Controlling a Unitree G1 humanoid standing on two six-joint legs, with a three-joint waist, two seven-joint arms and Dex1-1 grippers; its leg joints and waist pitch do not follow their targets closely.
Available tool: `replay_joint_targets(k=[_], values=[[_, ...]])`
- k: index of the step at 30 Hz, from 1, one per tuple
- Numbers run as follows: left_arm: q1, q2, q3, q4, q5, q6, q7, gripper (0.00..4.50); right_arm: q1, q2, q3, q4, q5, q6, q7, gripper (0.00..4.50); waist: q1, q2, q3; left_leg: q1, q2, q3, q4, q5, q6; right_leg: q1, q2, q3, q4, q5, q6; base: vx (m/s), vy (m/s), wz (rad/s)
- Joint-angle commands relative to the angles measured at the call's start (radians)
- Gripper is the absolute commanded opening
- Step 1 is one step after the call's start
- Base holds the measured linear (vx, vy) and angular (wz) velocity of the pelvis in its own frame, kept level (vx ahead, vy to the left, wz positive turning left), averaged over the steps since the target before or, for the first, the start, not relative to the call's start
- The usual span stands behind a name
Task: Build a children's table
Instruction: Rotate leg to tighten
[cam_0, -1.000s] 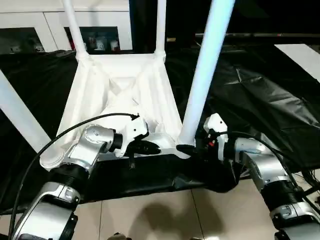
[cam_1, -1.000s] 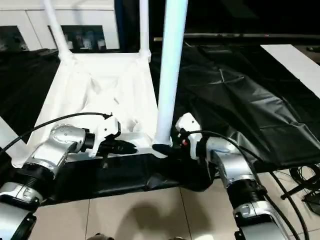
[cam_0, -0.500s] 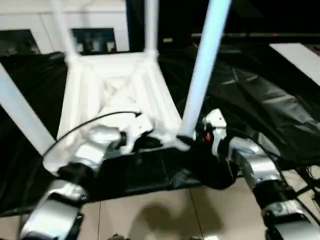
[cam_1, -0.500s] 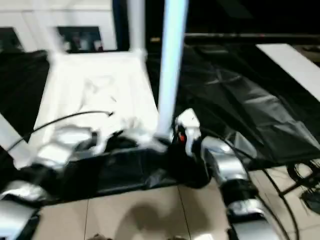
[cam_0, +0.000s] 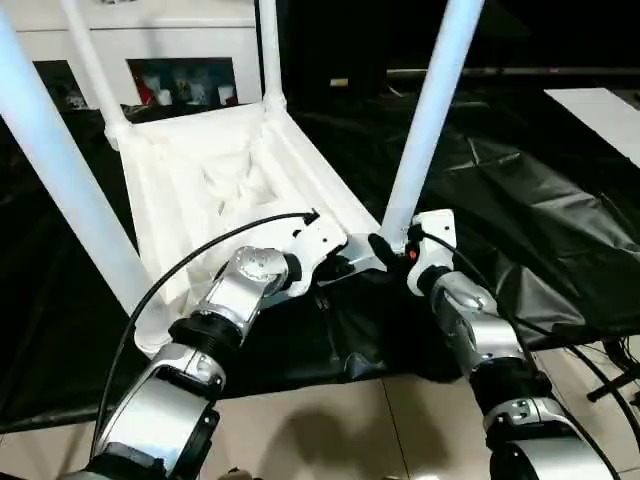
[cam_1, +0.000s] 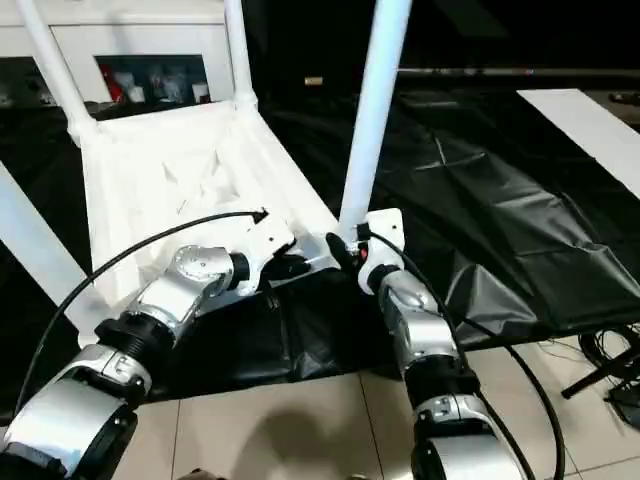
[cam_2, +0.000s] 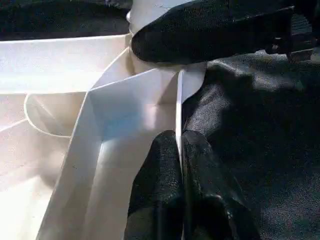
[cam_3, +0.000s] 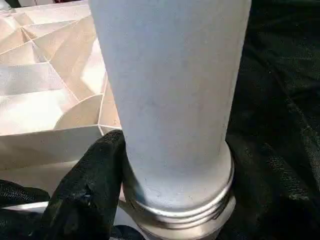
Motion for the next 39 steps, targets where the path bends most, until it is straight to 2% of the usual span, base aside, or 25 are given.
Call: replay_joint_targets(k=[1, 3, 4, 5, 10, 11, 14, 17, 18, 20, 22, 24, 27, 30, 36, 39], values=[[0.019, -0.035, -0.004, 0.007, -0.040, -0.035, -0.041, 0.00, -0.002, 0.028, 0.081, -0.035, 0.034, -0.009, 0.180, 3.47, 0.001, -0.017, -0.066, 0.009, 0.024, -0.014, -0.061, -0.141, 0.073, 0.053, -0.075, 0.040, -0.071, -0.145, -0.219, 0.000, 0.000, 0.00], [0.024, -0.011, -0.002, -0.003, -0.047, -0.041, -0.073, 0.00, 0.006, -0.013, 0.105, -0.058, 0.031, -0.006, 0.253, 3.61, 0.003, -0.017, -0.067, 0.008, 0.024, -0.014, -0.060, -0.125, 0.083, 0.054, -0.075, 0.040, -0.068, -0.112, -0.228, 0.000, 0.000, 0.00], [0.028, 0.008, -0.002, -0.012, -0.051, -0.046, -0.101, 0.00, 0.013, -0.046, 0.122, -0.073, 0.025, -0.007, 0.305, 3.86, 0.004, -0.017, -0.066, 0.007, 0.023, -0.014, -0.059, -0.119, 0.089, 0.055, -0.073, 0.039, -0.067, -0.102, -0.232, 0.000, 0.000, 0.00], [0.031, 0.017, -0.003, -0.016, -0.053, -0.052, -0.116, 0.00, 0.016, -0.060, 0.126, -0.080, 0.027, -0.006, 0.331, 3.86, 0.003, -0.021, -0.066, 0.007, 0.024, -0.013, -0.058, -0.119, 0.093, 0.055, -0.074, 0.039, -0.067, -0.100, -0.234, 0.000, 0.000, 0.00], [0.066, 0.085, -0.007, -0.073, -0.093, -0.067, -0.285, 0.00, 0.042, -0.162, 0.146, -0.142, 0.059, 0.041, 0.528, 3.86, 0.002, -0.020, -0.060, 0.008, 0.027, -0.015, -0.062, -0.173, 0.084, 0.053, -0.074, 0.038, -0.076, -0.199, -0.223, 0.000, 0.000, 0.00], [0.071, 0.095, -0.006, -0.082, -0.098, -0.064, -0.309, 0.00, 0.045, -0.175, 0.150, -0.150, 0.061, 0.050, 0.556, 3.86, 0.003, -0.018, -0.060, 0.010, 0.029, -0.013, -0.062, -0.176, 0.081, 0.048, -0.073, 0.039, -0.076, -0.205, -0.219, 0.000, 0.000, 0.00], [0.094, 0.132, -0.008, -0.120, -0.117, -0.060, -0.395, 0.00, 0.048, -0.213, 0.157, -0.145, 0.053, 0.042, 0.616, 3.86, 0.005, -0.018, -0.060, 0.011, 0.031, -0.014, -0.063, -0.172, 0.073, 0.047, -0.075, 0.039, -0.074, -0.205, -0.222, 0.000, 0.000, 0.00], [0.113, 0.156, -0.013, -0.157, -0.140, -0.035, -0.465, 0.00, 0.043, -0.225, 0.156, -0.134, 0.053, 0.029, 0.635, 3.86, 0.010, -0.013, -0.064, 0.013, 0.034, -0.011, -0.061, -0.151, 0.072, 0.043, -0.073, 0.039, -0.065, -0.151, -0.242, 0.000, 0.000, 0.00], [0.122, 0.166, -0.015, -0.174, -0.146, -0.025, -0.483, 0.00, 0.042, -0.226, 0.154, -0.133, 0.056, 0.027, 0.639, 3.86, 0.011, -0.015, -0.064, 0.013, 0.035, -0.011, -0.061, -0.147, 0.074, 0.043, -0.073, 0.039, -0.065, -0.141, -0.246, 0.000, 0.000, 0.00], [0.136, 0.182, -0.020, -0.200, -0.153, -0.014, -0.506, 0.00, 0.042, -0.229, 0.153, -0.135, 0.061, 0.025, 0.650, 3.61, 0.016, -0.014, -0.064, 0.014, 0.036, -0.010, -0.062, -0.137, 0.075, 0.044, -0.074, 0.039, -0.062, -0.118, -0.252, 0.000, 0.000, 0.00], [0.144, 0.192, -0.020, -0.210, -0.154, -0.013, -0.516, 0.00, 0.045, -0.235, 0.165, -0.138, 0.055, 0.023, 0.668, 3.61, 0.020, -0.017, -0.063, 0.012, 0.034, -0.009, -0.062, -0.143, 0.074, 0.044, -0.073, 0.038, -0.061, -0.124, -0.248, 0.000, 0.000, 0.00], [0.150, 0.197, -0.014, -0.214, -0.151, -0.013, -0.517, 0.00, 0.051, -0.241, 0.179, -0.142, 0.045, 0.024, 0.688, 3.22, 0.022, -0.019, -0.062, 0.012, 0.033, -0.009, -0.062, -0.150, 0.070, 0.045, -0.075, 0.039, -0.064, -0.149, -0.238, 0.000, 0.000, 0.00], [0.151, 0.201, -0.008, -0.221, -0.151, -0.007, -0.516, 0.00, 0.053, -0.247, 0.191, -0.137, 0.034, 0.018, 0.703, 3.11, 0.022, -0.020, -0.062, 0.012, 0.033, -0.011, -0.063, -0.151, 0.062, 0.045, -0.075, 0.039, -0.066, -0.173, -0.225, 0.000, 0.000, 0.00], [0.153, 0.204, -0.005, -0.230, -0.153, 0.000, -0.513, 0.00, 0.053, -0.250, 0.196, -0.130, 0.027, 0.011, 0.710, 2.78, 0.022, -0.019, -0.062, 0.013, 0.032, -0.011, -0.063, -0.148, 0.060, 0.044, -0.075, 0.040, -0.066, -0.173, -0.221, 0.000, 0.000, 0.00], [0.152, 0.201, -0.005, -0.229, -0.152, -0.001, -0.495, 0.00, 0.054, -0.252, 0.196, -0.124, 0.026, 0.010, 0.702, 2.62, 0.022, -0.019, -0.063, 0.012, 0.032, -0.010, -0.062, -0.138, 0.066, 0.044, -0.073, 0.039, -0.064, -0.147, -0.229, 0.000, 0.000, 0.00], [0.145, 0.180, -0.001, -0.207, -0.136, -0.009, -0.437, 0.00, 0.054, -0.236, 0.176, -0.099, 0.025, 0.019, 0.644, 2.61, 0.021, -0.023, -0.061, 0.012, 0.031, -0.010, -0.062, -0.147, 0.063, 0.044, -0.074, 0.039, -0.067, -0.172, -0.224, 0.000, 0.000, 0.00]])
